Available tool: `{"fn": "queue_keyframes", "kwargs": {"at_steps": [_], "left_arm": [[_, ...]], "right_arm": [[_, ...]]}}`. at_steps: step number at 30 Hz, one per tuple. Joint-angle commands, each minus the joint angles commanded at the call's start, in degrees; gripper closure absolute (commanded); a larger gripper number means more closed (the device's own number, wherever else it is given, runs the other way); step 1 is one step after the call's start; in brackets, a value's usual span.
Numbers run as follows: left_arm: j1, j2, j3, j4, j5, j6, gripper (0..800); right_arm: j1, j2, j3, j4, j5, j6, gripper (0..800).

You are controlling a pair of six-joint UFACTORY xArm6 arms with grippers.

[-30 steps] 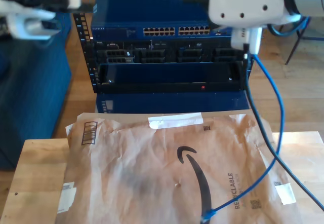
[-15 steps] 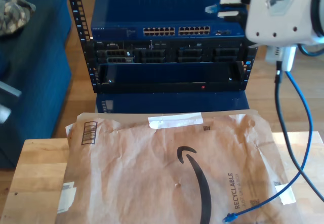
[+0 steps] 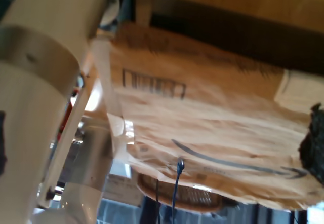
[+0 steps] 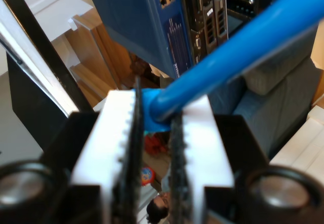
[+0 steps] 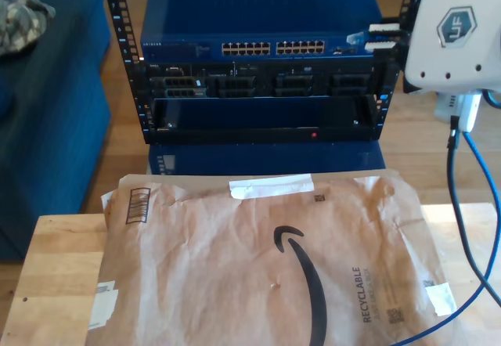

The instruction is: Grab the cable and plug it in

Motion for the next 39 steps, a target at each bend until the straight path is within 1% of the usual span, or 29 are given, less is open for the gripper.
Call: {"fn": "queue_keyframes", "kwargs": {"at_steps": [2,4,5,6,8,10,11,14,18,22,25,27,30,34,39], "left_arm": [[1.76,-3.34,4.13,3.6,-0.18,3.96,1],[2.37,-7.03,9.49,6.15,-1.76,6.42,1],[3.08,-8.88,12.22,6.77,-3.69,7.65,1],[4.31,-9.93,14.86,7.38,-6.15,8.97,1],[7.56,-10.99,18.55,8.09,-8.97,11.6,1],[11.43,-11.69,20.13,8.26,-8.97,14.59,1],[12.57,-12.13,21.98,8.44,-9.32,15.3,1],[13.1,-15.3,25.58,9.67,-10.46,15.56,1],[13.36,-16.53,31.38,9.85,-17.23,15.65,1],[16.44,-19.16,33.76,9.85,-20.13,16.26,1],[17.14,-21.01,35.78,9.76,-21.63,16.79,1],[17.41,-21.01,35.87,9.76,-21.89,17.23,1],[17.85,-21.01,35.87,9.41,-21.89,20.31,1],[21.8,-21.01,36.04,9.49,-23.21,23.74,1],[22.68,-21.01,36.13,9.41,-23.82,24.26,1]], "right_arm": [[0.0,-0.09,0.62,-0.09,0.0,0.0,800],[0.0,-0.44,1.49,0.0,0.0,0.0,800],[-0.09,-0.97,2.02,0.0,0.0,0.0,800],[-0.26,-1.23,2.46,0.0,0.0,0.0,800],[-0.7,-1.58,2.99,0.0,0.0,0.0,800],[-0.79,-2.2,3.87,0.0,0.0,0.0,800],[-0.79,-2.55,4.4,0.0,0.0,0.0,800],[-0.79,-3.34,5.89,0.0,0.0,0.0,800],[-1.23,-4.13,7.3,0.09,0.0,0.0,800],[-1.23,-4.13,7.21,0.18,0.0,0.0,800],[-1.23,-3.96,7.3,0.18,0.0,0.0,800],[-1.41,-3.96,7.47,0.26,0.0,0.0,800],[-2.11,-4.04,8.09,0.26,0.0,0.0,800],[-2.11,-4.13,8.09,0.18,0.0,0.0,800],[-2.11,-3.78,8.0,0.44,0.0,0.0,800]]}}
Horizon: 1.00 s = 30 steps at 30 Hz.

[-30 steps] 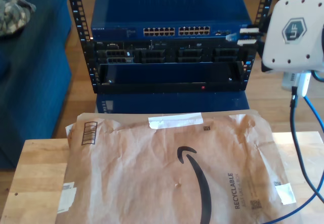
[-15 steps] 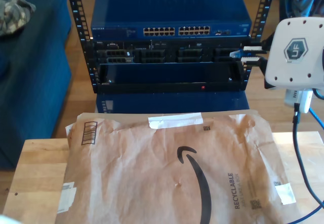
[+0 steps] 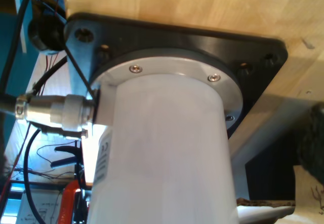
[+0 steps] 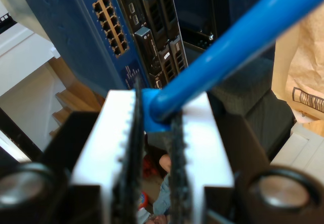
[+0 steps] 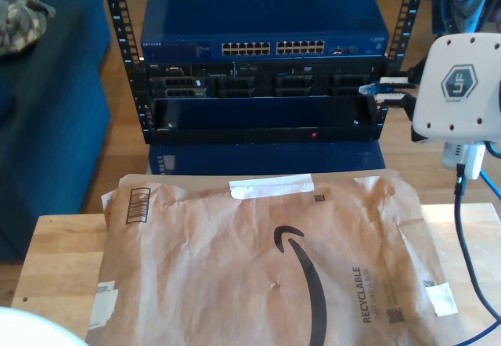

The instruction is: Grab the cable and plug it in

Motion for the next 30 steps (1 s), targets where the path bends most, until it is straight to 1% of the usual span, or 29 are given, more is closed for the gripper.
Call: {"fn": "queue_keyframes", "kwargs": {"at_steps": [3,7,8,9,10,12,14,17,20,22,25,30], "left_arm": [[0.26,-0.7,0.18,0.0,-0.09,0.0,1],[0.35,-0.88,1.23,-0.26,-1.41,-0.09,1],[0.35,-0.88,2.29,-0.09,-1.32,-0.09,1],[0.44,-1.23,3.78,0.0,-1.76,0.0,1],[0.44,-1.85,4.22,0.0,-2.46,0.0,1],[0.53,-2.11,4.84,-0.09,-5.1,0.0,1],[0.53,-2.81,6.68,-0.09,-7.03,0.53,1],[0.53,-2.73,8.97,-0.18,-10.37,3.16,1],[0.44,-2.46,13.1,-0.09,-17.32,7.03,1],[0.53,-2.55,14.07,-0.26,-20.66,8.0,0],[0.53,-2.37,15.74,-0.26,-21.45,7.82,0],[0.53,-2.37,15.74,-0.26,-21.45,7.65,0]], "right_arm": [[0.09,0.09,0.09,0.09,0.0,0.0,800],[0.18,0.18,0.0,0.09,0.0,0.09,800],[0.18,0.18,0.0,0.09,0.0,0.09,800],[0.18,0.18,0.0,0.09,0.0,0.09,800],[0.18,0.18,0.0,0.09,0.0,0.09,800],[0.18,0.18,0.0,0.0,0.0,0.0,800],[0.09,0.09,0.09,-0.09,0.0,0.09,800],[0.0,-0.09,0.44,-0.09,0.0,0.09,800],[0.0,-0.53,1.76,0.0,0.0,0.0,800],[0.09,-0.18,1.67,0.0,0.0,0.0,800],[-0.18,0.53,0.97,0.09,-0.44,0.0,800],[-0.97,2.9,0.0,0.09,-0.7,-0.09,800]]}}
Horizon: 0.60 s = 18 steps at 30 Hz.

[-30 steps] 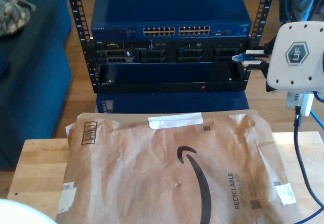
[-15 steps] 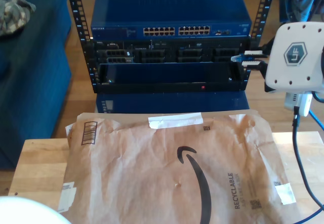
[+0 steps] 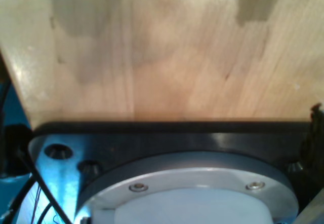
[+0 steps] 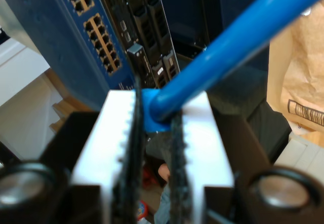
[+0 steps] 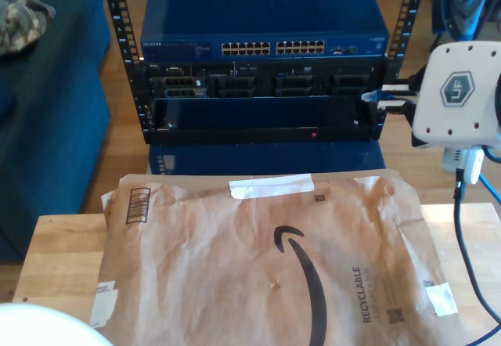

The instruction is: Grab the cable and plug it in

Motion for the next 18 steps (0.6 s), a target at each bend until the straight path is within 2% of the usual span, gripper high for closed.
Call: {"fn": "queue_keyframes", "kwargs": {"at_steps": [9,15,18], "left_arm": [[0.0,0.0,0.0,0.0,0.0,0.0,0],[0.0,0.0,0.0,0.0,0.0,0.0,0],[0.0,0.0,0.0,0.0,0.0,0.0,0]], "right_arm": [[0.18,5.27,-1.05,0.09,-2.29,-0.09,800],[0.18,8.26,-1.41,0.0,-7.56,0.0,800],[0.09,10.37,-4.13,0.09,-7.65,0.09,800]]}}
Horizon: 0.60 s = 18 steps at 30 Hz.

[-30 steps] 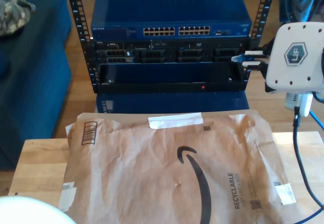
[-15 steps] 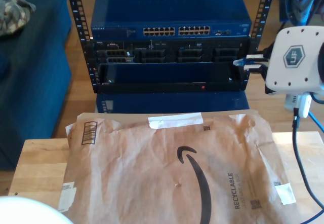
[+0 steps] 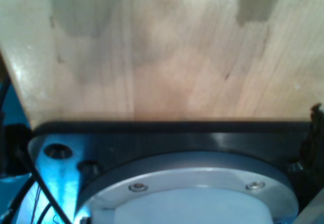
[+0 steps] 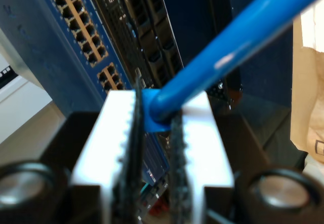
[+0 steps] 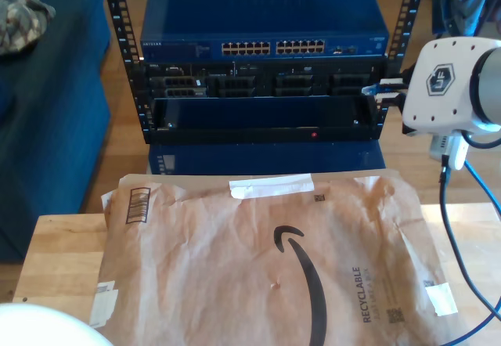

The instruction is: Grab the cable and plug it in

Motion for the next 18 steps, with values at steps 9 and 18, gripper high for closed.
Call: {"fn": "queue_keyframes", "kwargs": {"at_steps": [9,18], "left_arm": [[0.0,0.0,0.0,0.0,0.0,0.0,0],[0.0,0.0,0.0,0.0,0.0,0.0,0]], "right_arm": [[0.53,3.78,0.0,0.26,0.53,0.26,800],[3.43,5.19,-0.97,-0.18,0.26,-0.35,800]]}}
